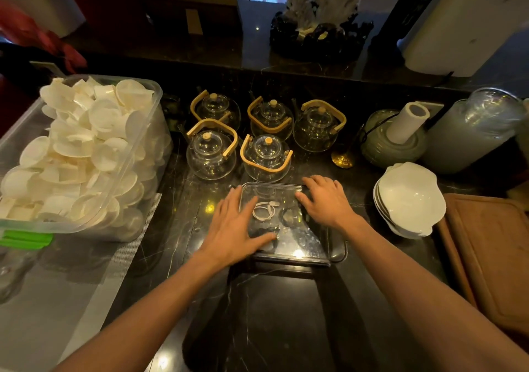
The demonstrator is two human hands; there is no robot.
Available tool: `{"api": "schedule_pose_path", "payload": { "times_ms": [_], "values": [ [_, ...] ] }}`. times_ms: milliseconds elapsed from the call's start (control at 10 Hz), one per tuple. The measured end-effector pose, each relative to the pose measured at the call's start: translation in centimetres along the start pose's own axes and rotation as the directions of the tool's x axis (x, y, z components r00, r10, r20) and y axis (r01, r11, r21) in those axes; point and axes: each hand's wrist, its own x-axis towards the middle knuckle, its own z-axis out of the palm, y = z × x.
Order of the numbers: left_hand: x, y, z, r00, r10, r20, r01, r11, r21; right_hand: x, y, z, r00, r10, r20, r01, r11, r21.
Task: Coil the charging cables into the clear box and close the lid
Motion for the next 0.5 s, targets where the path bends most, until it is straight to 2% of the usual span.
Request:
{"api": "schedule_pose_path", "payload": {
  "times_ms": [300,500],
  "values": [
    [3.7,1.4,0.4,0.984,0.156,0.083,-0.168,0.973,0.158,-4.4,-1.1,0.2,0.999,-0.012,-0.051,0.009,0.999,-0.053],
    [3.5,2.3,1.9,0.985,0.120,0.123,-0.139,0.978,0.157,-6.4,-0.8,1.6,0.999,-0.023,-0.049,0.020,0.999,-0.045]
  ]
}}
